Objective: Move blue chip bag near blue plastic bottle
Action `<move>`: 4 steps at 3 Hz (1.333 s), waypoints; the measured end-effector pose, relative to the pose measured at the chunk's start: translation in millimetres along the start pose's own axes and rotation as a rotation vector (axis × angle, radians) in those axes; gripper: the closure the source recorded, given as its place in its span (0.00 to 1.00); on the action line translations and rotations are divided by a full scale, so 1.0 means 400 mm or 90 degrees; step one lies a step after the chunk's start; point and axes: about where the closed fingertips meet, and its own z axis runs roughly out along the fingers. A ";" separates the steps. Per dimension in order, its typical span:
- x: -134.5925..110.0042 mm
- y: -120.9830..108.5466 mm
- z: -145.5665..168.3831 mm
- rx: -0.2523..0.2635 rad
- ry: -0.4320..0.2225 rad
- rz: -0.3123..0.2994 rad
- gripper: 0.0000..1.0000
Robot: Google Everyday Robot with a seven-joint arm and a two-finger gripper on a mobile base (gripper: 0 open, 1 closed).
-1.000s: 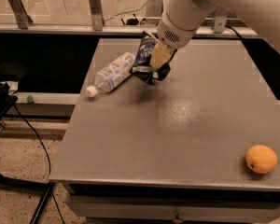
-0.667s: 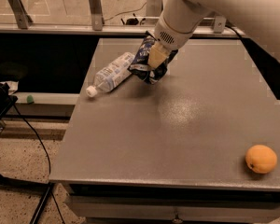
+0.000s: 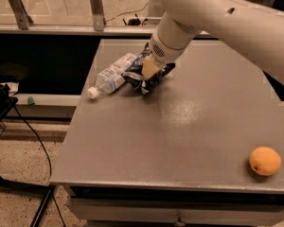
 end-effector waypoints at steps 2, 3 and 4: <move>0.001 -0.004 0.005 0.016 0.003 0.040 0.00; -0.004 -0.044 -0.101 0.020 -0.040 0.044 0.00; 0.079 -0.134 -0.195 -0.019 -0.067 0.067 0.00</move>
Offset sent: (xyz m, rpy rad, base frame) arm 0.0038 -0.0003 -0.0045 0.0013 0.0043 -0.0849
